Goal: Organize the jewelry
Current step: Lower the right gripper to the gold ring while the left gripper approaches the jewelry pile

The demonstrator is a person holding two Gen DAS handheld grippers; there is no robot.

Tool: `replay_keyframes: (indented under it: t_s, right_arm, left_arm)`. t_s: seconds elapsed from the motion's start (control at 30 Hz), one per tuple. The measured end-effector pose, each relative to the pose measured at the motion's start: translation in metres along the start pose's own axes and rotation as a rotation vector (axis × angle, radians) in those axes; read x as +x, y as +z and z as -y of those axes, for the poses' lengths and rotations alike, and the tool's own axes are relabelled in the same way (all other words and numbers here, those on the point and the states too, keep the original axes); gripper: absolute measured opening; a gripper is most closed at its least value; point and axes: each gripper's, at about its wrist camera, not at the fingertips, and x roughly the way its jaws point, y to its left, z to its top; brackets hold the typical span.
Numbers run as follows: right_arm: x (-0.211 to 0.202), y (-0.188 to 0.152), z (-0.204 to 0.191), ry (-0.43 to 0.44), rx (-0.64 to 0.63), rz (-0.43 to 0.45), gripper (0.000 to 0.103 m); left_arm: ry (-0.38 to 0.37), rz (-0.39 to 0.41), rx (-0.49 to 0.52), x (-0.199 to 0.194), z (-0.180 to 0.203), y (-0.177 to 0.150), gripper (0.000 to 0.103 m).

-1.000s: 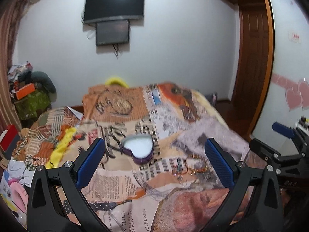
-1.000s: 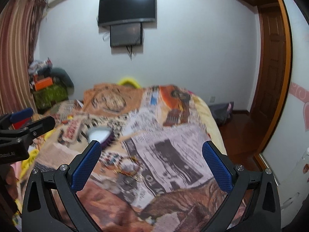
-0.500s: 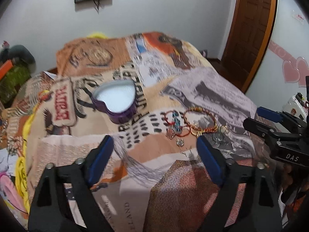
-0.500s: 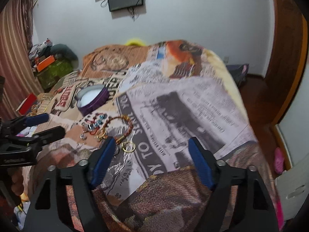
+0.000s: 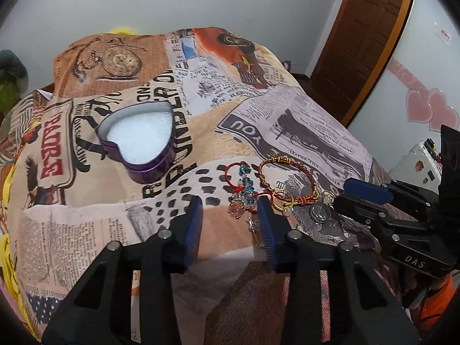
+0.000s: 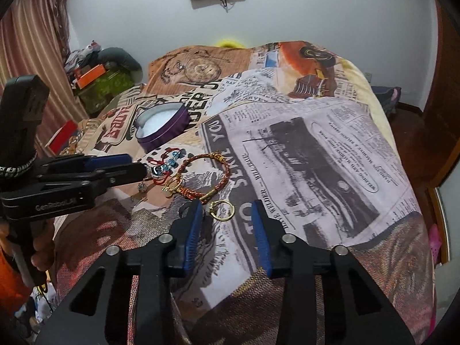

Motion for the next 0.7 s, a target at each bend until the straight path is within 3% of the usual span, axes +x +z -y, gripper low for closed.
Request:
replay_keyframes:
  t_s: [0.23, 0.3, 0.37, 0.4, 0.57, 0.63, 0.7]
  right_arm:
    - [0.010, 0.001, -0.003, 0.013, -0.010, -0.023, 0.019]
    - [0.011, 0.001, -0.004, 0.010, -0.017, -0.020, 0.018]
    - [0.011, 0.001, -0.004, 0.012, -0.022, -0.018, 0.014]
    - [0.011, 0.001, -0.004, 0.013, -0.025, -0.016, 0.007]
    - [0.008, 0.001, -0.004, 0.014, -0.016, -0.005, 0.007]
    - [0.006, 0.001, -0.003, 0.018, -0.010, 0.004, 0.006]
    - [0.004, 0.002, -0.003, 0.024, -0.003, 0.011, 0.006]
  left_arm:
    - [-0.014, -0.007, 0.013, 0.008, 0.003, -0.001, 0.021]
    - [-0.020, -0.005, 0.014, 0.007, 0.002, -0.002, 0.012]
    - [-0.018, -0.003, 0.013, 0.006, 0.002, -0.002, 0.012]
    - [-0.019, 0.000, 0.010, 0.005, 0.001, -0.002, 0.012]
    - [-0.026, 0.015, 0.008, -0.006, 0.003, -0.002, 0.011]
    - [-0.031, 0.026, 0.010, -0.013, 0.004, -0.002, 0.002]
    - [-0.032, 0.035, 0.010, -0.020, 0.005, -0.003, 0.001]
